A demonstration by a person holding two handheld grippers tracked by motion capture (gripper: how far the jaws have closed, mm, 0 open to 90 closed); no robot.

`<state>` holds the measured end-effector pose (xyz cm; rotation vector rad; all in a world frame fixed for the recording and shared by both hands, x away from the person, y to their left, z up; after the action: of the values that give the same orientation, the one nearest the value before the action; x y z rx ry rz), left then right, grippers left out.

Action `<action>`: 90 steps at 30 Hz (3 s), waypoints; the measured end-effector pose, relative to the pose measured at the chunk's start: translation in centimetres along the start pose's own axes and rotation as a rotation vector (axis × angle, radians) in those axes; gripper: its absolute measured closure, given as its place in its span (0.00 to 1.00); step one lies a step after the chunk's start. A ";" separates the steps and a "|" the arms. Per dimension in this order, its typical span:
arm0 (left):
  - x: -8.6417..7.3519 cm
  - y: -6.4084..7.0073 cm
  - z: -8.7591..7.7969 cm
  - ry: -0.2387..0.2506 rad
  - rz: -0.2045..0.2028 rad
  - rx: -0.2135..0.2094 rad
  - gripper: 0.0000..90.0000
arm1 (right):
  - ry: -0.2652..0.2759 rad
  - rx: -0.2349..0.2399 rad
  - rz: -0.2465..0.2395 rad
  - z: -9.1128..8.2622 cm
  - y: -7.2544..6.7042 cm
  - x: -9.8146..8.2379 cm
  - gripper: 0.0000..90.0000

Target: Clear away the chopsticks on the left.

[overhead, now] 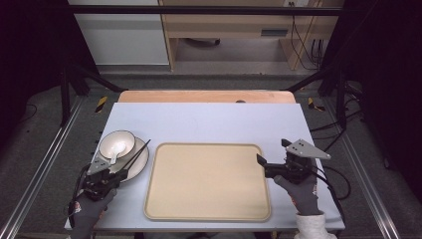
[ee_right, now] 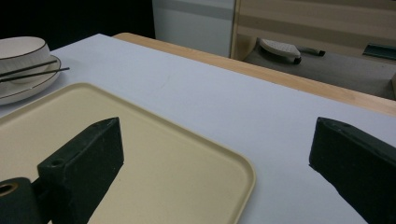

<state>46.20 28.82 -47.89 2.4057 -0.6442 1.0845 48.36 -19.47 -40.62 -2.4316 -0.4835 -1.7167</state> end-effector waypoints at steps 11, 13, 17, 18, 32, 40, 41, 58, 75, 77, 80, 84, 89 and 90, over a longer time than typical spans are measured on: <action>1.2 3.1 -0.2 0.076 -0.014 0.010 0.95 | 0.000 -0.020 0.000 -0.1 0.3 0.0 0.03; 1.3 3.6 -0.1 0.093 -0.021 0.013 0.95 | 0.000 -0.021 0.002 -0.1 0.3 0.0 0.03; 1.4 4.8 0.3 0.118 -0.034 0.034 0.95 | -0.003 -0.023 0.002 -0.1 0.3 0.0 0.03; 1.4 5.1 0.4 0.119 -0.037 0.035 0.95 | -0.004 -0.023 0.002 -0.1 0.3 0.0 0.03; 2.2 6.8 1.6 0.158 -0.080 0.107 0.95 | -0.009 -0.029 -0.004 0.0 0.2 -0.1 0.03; 2.8 7.9 2.3 0.184 -0.107 0.166 0.95 | -0.008 -0.021 0.002 -0.1 0.1 -0.1 0.03; 2.7 8.1 2.4 0.188 -0.116 0.168 0.95 | -0.012 -0.021 0.000 -0.1 0.1 -0.1 0.03; -0.3 9.3 5.6 0.199 -0.180 0.195 0.95 | -0.023 -0.015 -0.009 0.2 -0.1 -0.3 0.03; -1.3 8.8 6.6 0.126 -0.190 0.246 0.95 | -0.025 -0.023 -0.014 0.3 -0.1 -0.4 0.03; -1.3 8.9 6.7 0.121 -0.191 0.240 0.95 | -0.026 -0.024 -0.015 0.3 -0.1 -0.4 0.03; -1.4 9.0 6.8 0.111 -0.190 0.237 0.95 | -0.033 -0.022 -0.018 0.4 -0.2 -0.5 0.03; -1.5 8.9 6.9 0.104 -0.199 0.228 0.95 | -0.035 -0.020 -0.023 0.5 -0.3 -0.6 0.03; -1.6 9.1 7.1 0.084 -0.200 0.227 0.94 | -0.035 -0.024 -0.023 0.5 -0.3 -0.6 0.03; -1.6 9.1 7.2 0.080 -0.198 0.223 0.94 | -0.035 -0.024 -0.023 0.5 -0.3 -0.6 0.03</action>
<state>44.28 17.99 -51.78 2.5316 -0.2621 1.2142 48.56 -19.17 -41.42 -2.4862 -0.4996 -1.7015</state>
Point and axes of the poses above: each handheld gripper's, and its own axes: z roughly forward along the jaws, x roughly out of its top, y roughly to its right, the point moved 6 cm from there along z, roughly forward along the jaws, and after that the axes turned 12 degrees about -x, right-handed, at the moved point
